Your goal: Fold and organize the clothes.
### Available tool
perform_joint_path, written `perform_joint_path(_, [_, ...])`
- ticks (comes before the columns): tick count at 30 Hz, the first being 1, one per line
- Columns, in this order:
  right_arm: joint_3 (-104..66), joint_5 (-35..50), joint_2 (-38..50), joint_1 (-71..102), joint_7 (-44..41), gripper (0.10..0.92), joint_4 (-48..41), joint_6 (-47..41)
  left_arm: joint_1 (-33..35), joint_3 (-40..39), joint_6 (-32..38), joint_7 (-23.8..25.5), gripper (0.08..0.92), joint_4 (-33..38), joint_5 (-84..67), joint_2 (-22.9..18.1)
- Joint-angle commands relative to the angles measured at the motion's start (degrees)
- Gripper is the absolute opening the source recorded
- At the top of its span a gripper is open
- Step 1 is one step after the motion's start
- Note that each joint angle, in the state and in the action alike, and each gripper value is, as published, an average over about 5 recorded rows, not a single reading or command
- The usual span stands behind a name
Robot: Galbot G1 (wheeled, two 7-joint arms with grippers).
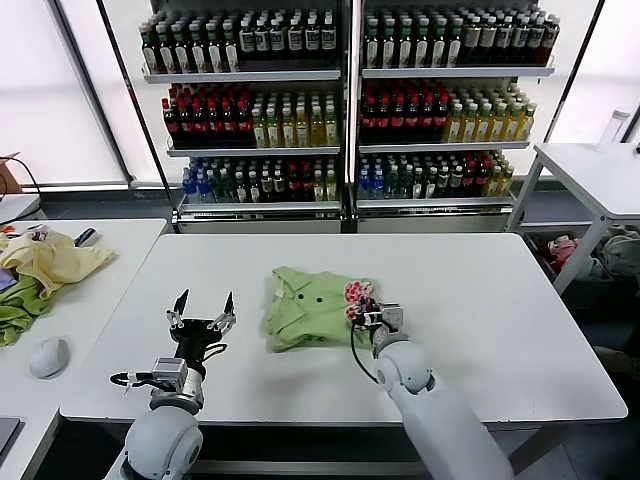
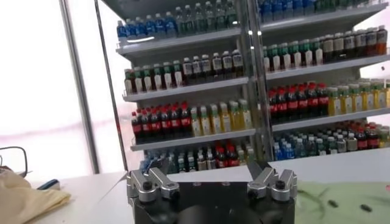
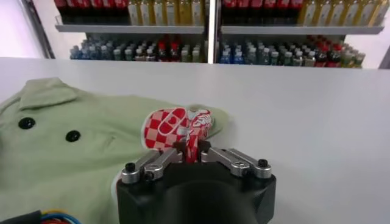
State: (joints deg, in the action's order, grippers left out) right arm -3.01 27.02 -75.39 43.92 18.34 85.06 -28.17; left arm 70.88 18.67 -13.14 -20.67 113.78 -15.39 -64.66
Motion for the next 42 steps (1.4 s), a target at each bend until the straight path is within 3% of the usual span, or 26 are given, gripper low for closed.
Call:
perform_joint_path(1, [-4.0, -5.7, 8.8, -1.6, -7.0, 0.174, -0.6, 0.2, 0.8, 0.3, 0.2, 0.2, 0.823, 0.3, 0.8, 0.0])
perform_joint_path(4, [-4.9, -7.2, 9.7, 0.5, -7.8, 0.137, 2.8, 4.1, 0.8, -0.2, 0.2, 0.4, 0.823, 0.3, 1.5, -0.4])
perform_joint_path(7, [-6.4, -9.6, 9.6, 3.4, -6.5, 0.161, 5.7, 11.2, 0.9, -0.7, 0.3, 0.7, 0.823, 0.6, 2.0, -0.8])
perform_joint_path(13, [-9.9, -12.4, 10.0, 9.7, -6.1, 0.325, 10.5, 17.4, 1.4, -1.2, 0.4, 1.4, 0.823, 1.4, 2.3, -1.3])
perform_joint_path(30, [-23.7, -12.7, 9.3, 31.9, -8.5, 0.796, 29.0, 23.8, 6.0, -1.9, 0.6, 5.8, 0.823, 7.1, 2.9, -2.7])
perform_joint_path(42, [-25.5, -15.9, 7.9, 37.4, -6.9, 0.823, 34.4, 24.6, 7.7, -1.3, 0.2, 7.7, 0.823, 9.6, 1.1, -3.6])
